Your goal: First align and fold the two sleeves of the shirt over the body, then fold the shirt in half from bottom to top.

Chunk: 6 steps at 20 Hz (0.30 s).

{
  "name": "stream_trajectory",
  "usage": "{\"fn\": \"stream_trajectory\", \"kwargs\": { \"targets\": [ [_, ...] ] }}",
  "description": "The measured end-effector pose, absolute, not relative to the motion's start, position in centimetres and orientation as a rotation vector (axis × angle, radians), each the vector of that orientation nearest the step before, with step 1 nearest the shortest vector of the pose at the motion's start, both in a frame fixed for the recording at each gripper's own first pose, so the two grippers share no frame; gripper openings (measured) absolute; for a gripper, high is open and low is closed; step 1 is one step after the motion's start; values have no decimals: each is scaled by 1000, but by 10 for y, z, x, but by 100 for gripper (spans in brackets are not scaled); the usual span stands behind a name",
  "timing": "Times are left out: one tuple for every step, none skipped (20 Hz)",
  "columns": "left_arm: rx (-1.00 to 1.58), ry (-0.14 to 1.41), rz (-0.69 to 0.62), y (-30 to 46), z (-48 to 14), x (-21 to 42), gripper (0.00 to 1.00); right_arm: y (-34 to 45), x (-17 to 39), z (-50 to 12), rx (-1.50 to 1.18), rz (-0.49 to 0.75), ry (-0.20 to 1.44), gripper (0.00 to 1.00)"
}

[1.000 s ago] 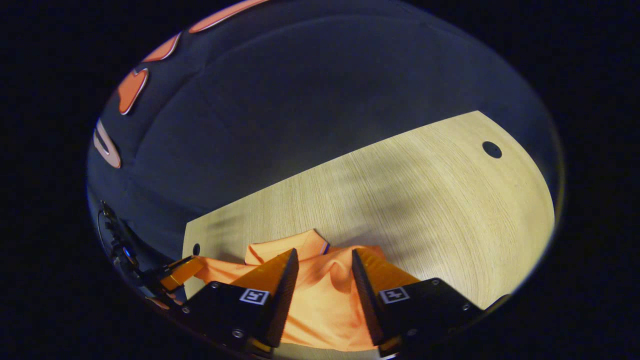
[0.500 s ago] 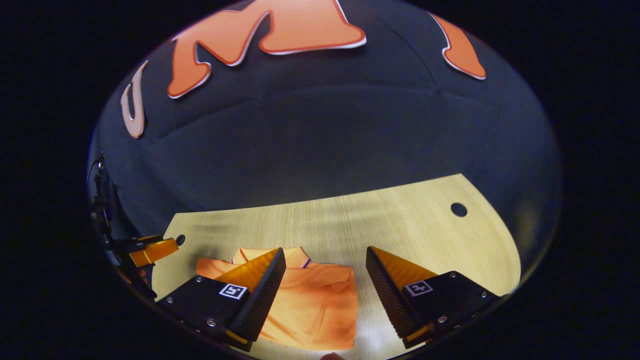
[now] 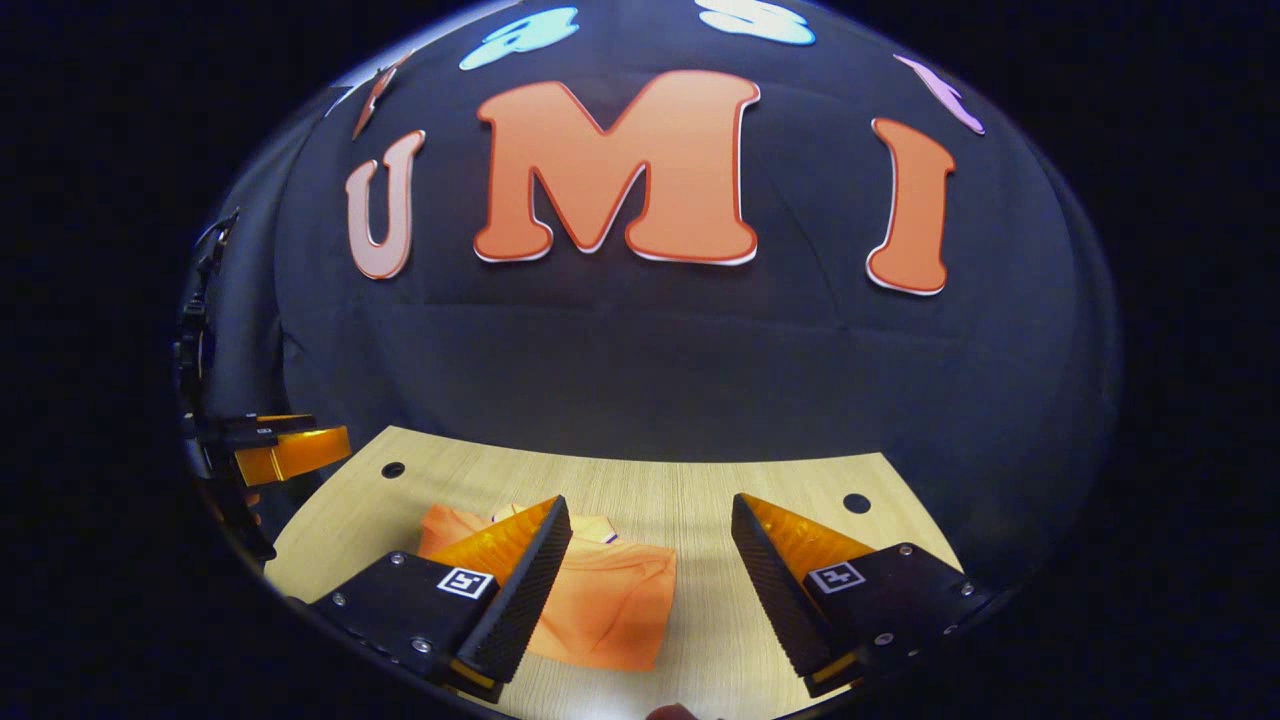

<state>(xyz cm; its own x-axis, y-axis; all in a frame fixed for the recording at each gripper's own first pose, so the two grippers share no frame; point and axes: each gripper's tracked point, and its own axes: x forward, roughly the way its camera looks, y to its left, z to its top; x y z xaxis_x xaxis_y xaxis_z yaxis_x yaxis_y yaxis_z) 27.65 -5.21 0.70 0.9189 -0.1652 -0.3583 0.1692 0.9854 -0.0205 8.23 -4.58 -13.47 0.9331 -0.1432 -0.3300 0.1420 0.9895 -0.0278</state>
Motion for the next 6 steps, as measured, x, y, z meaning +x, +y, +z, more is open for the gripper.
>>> {"fn": "stream_trajectory", "kwargs": {
  "targets": [
    [14, 340, -171, -55, 18, 262, 98, -46, 70, -126, -13, -142, 313, 99],
    [17, 312, -173, -59, 29, 249, 98, -44, 56, -116, -17, -136, 297, 99],
    [18, 295, -171, -64, 38, 236, 97, -42, 43, -110, -14, -130, 288, 99],
    [15, 274, -172, -69, 46, 223, 98, -40, 33, -107, -7, -121, 280, 99],
    [14, 259, -169, -73, 51, 212, 97, -39, 21, -103, -2, -115, 266, 99],
    [12, 243, -165, -76, 55, 201, 98, -38, 10, -100, 2, -109, 248, 99]
  ]
}}
